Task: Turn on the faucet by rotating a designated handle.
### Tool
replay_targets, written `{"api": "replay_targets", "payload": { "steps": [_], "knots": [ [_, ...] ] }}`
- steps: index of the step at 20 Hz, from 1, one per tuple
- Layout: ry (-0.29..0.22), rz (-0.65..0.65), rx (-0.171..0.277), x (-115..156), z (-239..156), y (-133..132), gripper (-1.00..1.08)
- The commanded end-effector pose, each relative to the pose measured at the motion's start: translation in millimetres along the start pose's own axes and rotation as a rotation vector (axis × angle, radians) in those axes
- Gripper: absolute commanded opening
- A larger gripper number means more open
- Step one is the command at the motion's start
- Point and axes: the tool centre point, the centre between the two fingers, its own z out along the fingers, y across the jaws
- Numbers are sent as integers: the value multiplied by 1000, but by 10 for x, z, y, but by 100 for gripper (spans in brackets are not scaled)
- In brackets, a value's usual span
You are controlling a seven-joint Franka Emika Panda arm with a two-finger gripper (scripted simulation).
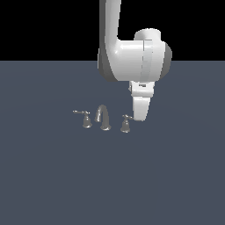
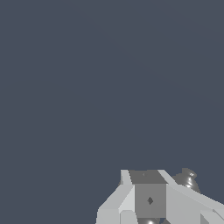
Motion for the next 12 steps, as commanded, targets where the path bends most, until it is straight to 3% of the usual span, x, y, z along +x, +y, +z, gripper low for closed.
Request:
{"api": "replay_targets", "payload": {
  "steps": [1,10,12],
  "knots": [
    [1,0,-9,-11,-1,117,-100],
    [2,6,-14,-47,-4,429,-100],
    [5,18,-10,34,6,374,-100]
  ]
}}
